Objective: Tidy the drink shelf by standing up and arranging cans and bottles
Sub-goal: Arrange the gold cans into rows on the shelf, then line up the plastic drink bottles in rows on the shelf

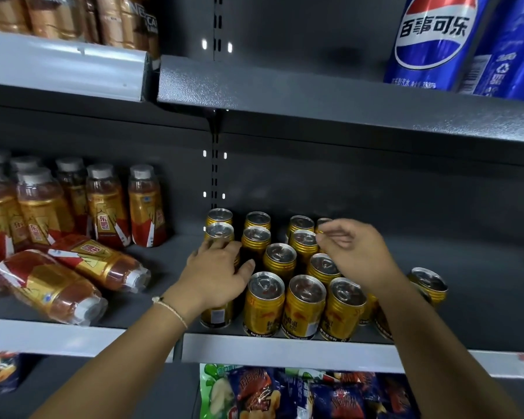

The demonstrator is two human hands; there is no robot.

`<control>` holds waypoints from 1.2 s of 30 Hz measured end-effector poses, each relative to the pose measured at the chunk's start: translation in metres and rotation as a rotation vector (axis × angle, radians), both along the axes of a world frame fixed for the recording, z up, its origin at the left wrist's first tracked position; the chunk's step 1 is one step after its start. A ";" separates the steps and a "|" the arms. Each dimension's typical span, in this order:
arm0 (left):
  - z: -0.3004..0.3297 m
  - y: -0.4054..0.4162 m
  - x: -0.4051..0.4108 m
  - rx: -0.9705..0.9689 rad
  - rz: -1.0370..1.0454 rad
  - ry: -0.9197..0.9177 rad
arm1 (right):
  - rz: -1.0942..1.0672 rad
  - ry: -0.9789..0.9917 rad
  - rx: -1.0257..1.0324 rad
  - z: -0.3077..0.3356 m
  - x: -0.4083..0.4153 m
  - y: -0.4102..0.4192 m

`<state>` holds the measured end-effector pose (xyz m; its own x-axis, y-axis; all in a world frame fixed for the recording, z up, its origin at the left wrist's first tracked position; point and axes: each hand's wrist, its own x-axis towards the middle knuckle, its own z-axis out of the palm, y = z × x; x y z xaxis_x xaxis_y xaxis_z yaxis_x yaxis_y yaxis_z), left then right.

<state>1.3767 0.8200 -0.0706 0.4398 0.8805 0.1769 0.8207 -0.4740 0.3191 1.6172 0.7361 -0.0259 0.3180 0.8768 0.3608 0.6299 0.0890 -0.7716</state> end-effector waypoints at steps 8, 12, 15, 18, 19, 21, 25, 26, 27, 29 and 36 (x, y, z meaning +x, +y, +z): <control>-0.012 0.001 0.001 0.032 -0.002 -0.092 | 0.114 -0.416 -0.061 -0.041 -0.056 -0.002; -0.009 -0.001 -0.001 0.034 -0.010 -0.174 | 0.080 -0.537 -0.076 -0.046 -0.063 0.001; -0.009 0.000 -0.002 0.032 -0.008 -0.198 | 0.048 -0.558 -0.051 -0.049 -0.064 0.000; -0.011 -0.001 -0.002 0.027 0.007 -0.210 | 0.031 -0.583 -0.035 -0.051 -0.065 -0.001; -0.012 -0.002 -0.002 0.023 0.009 -0.204 | 0.036 -0.588 -0.031 -0.051 -0.066 -0.002; -0.011 -0.003 -0.002 0.001 0.012 -0.199 | 0.057 -0.599 -0.040 -0.048 -0.067 -0.002; -0.003 -0.005 -0.005 -0.048 -0.010 -0.288 | 0.055 -0.623 -0.088 -0.037 -0.070 -0.003; 0.000 -0.006 -0.007 -0.061 -0.029 -0.324 | 0.047 -0.613 -0.082 -0.034 -0.072 -0.003; 0.004 -0.007 -0.010 -0.072 -0.048 -0.357 | 0.045 -0.594 -0.066 -0.030 -0.077 -0.003; 0.011 -0.010 -0.022 -0.075 -0.063 -0.398 | 0.053 -0.561 -0.026 -0.021 -0.091 -0.003; 0.027 -0.006 -0.118 -0.066 0.004 -0.316 | 0.159 -0.517 0.049 0.002 -0.174 0.008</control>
<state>1.2583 0.8141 -0.0433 0.3691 0.8960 0.2470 0.6778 -0.4413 0.5880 1.4435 0.7445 -0.0241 -0.0473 0.8776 0.4771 0.9021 0.2426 -0.3568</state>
